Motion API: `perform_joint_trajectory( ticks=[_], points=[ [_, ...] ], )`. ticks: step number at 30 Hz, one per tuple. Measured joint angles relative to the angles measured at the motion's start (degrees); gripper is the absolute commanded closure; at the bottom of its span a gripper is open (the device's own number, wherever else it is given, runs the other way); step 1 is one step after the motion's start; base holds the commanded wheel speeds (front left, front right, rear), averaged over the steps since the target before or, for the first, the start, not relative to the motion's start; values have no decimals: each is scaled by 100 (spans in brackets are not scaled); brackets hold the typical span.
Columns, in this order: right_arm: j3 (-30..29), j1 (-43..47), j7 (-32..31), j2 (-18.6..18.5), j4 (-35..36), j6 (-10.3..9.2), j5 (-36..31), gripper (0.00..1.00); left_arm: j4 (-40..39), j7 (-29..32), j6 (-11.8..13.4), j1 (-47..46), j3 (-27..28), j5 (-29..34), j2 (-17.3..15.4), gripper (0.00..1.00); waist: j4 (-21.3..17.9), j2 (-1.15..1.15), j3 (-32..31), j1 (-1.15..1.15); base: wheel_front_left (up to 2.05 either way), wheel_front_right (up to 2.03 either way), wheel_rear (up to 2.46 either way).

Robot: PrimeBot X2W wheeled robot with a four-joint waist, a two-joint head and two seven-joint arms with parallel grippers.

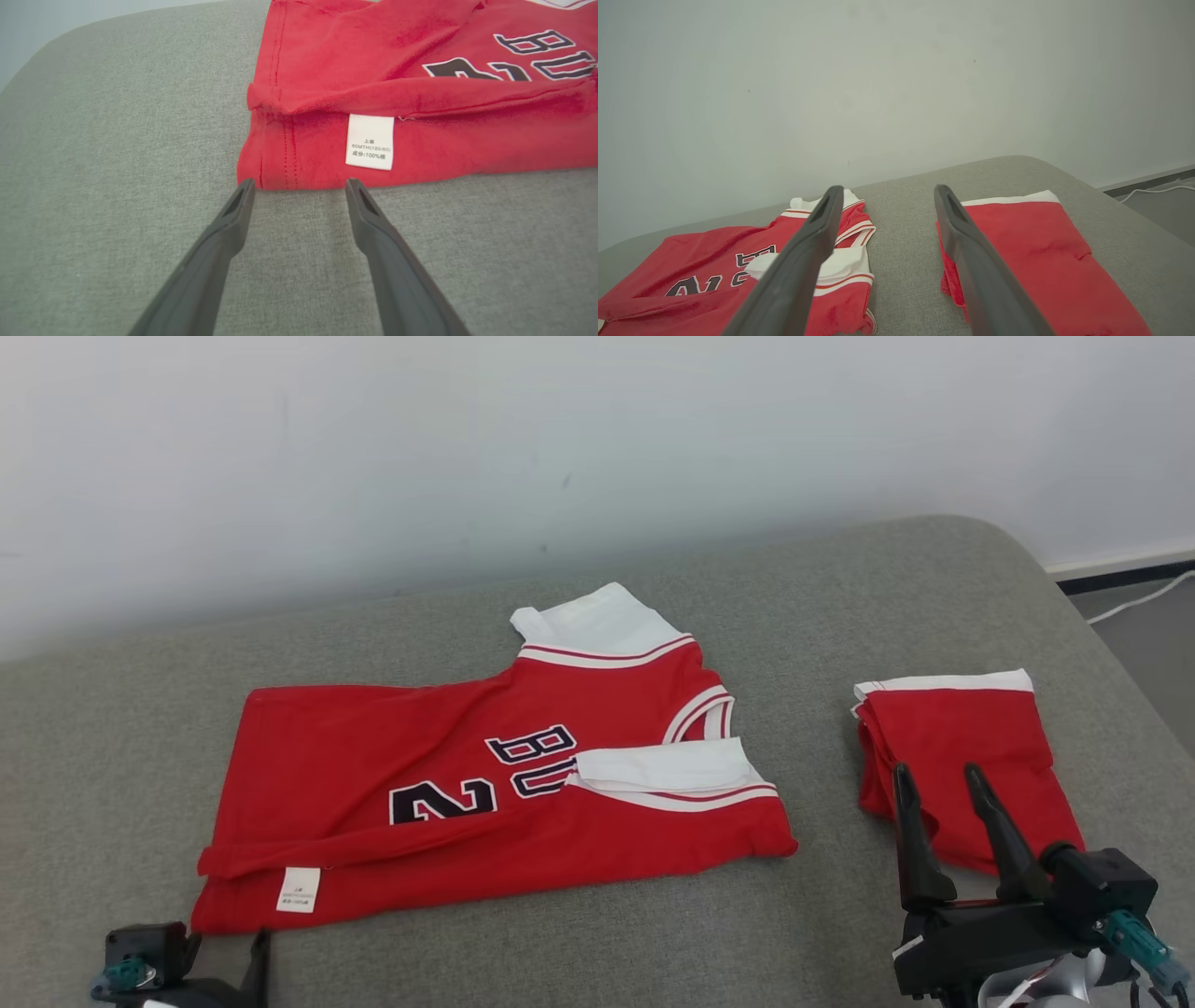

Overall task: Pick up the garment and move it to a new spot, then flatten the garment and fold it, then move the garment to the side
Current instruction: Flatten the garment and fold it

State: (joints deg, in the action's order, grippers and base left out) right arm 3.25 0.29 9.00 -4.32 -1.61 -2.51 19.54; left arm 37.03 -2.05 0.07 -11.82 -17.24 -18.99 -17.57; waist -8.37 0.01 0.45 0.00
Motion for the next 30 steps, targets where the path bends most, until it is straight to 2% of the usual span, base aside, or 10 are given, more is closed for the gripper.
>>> perform_joint_trajectory(
  ticks=[5,12,17,24,30],
  points=[
    [-16,-86,-27,-37,15,0,-2,0,246,81,81,-54,9,7,4,0,-171,0,98,0,0,0,0],
    [-85,-80,-43,-107,37,-1,-18,0,661,211,490,-335,183,59,8,0,-271,0,194,0,0,0,0],
    [-55,-80,-93,-115,45,-1,-33,0,842,253,546,-406,221,89,-7,0,-242,0,193,0,0,0,0],
    [-13,-75,-145,-126,135,1,-34,0,889,200,483,-526,96,138,1,0,-193,0,212,0,0,0,0],
    [-5,-79,-154,-140,190,32,-34,0,862,90,196,-717,-88,312,-36,0,-177,0,318,0,0,0,0]
  ],
)
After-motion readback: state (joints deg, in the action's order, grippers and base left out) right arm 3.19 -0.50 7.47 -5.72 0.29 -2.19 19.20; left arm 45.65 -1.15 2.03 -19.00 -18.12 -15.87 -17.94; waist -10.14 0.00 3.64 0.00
